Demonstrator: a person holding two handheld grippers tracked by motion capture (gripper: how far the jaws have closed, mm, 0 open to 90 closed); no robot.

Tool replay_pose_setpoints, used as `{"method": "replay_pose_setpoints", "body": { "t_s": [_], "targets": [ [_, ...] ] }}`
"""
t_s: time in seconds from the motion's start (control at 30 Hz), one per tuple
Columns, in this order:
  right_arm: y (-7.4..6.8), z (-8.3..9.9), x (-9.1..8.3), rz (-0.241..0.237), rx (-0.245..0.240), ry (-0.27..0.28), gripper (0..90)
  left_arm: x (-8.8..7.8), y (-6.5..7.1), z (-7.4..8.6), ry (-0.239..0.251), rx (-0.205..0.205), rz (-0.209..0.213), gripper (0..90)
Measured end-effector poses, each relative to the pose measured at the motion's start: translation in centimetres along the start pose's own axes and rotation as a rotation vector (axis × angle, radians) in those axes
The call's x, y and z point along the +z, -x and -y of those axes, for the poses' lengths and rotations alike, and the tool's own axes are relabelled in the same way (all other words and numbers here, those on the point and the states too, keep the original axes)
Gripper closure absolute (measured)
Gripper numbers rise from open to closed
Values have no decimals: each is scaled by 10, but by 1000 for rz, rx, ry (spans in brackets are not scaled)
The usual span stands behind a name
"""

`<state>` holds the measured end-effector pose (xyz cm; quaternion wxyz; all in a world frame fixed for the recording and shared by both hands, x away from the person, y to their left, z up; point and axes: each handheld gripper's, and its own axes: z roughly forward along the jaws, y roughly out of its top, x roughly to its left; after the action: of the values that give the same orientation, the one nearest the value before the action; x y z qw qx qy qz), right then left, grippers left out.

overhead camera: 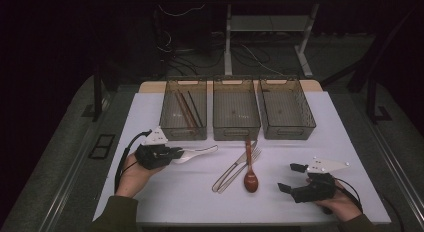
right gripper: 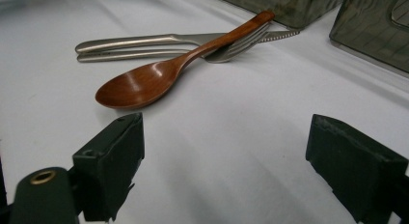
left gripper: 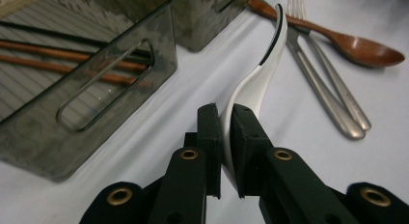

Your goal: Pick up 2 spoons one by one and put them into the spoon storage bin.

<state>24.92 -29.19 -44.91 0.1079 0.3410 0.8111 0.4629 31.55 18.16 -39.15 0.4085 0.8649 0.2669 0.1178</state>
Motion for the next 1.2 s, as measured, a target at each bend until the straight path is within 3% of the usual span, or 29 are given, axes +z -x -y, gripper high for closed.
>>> {"method": "replay_pose_setpoints", "body": {
  "t_s": [0.33, 0.67, 1.2],
  "targets": [
    [-1, -1, 2, -4, 4, 1, 117, 7, 0, -15, 23, 7, 2, 825],
    [-1, 0, 2, -1, 1, -1, 117, 16, -2, -38, 48, 39, 12, 824],
    [0, 0, 2, -2, 5, -1, 117, 47, -8, -84, 80, 70, 42, 824]
  ]
}}
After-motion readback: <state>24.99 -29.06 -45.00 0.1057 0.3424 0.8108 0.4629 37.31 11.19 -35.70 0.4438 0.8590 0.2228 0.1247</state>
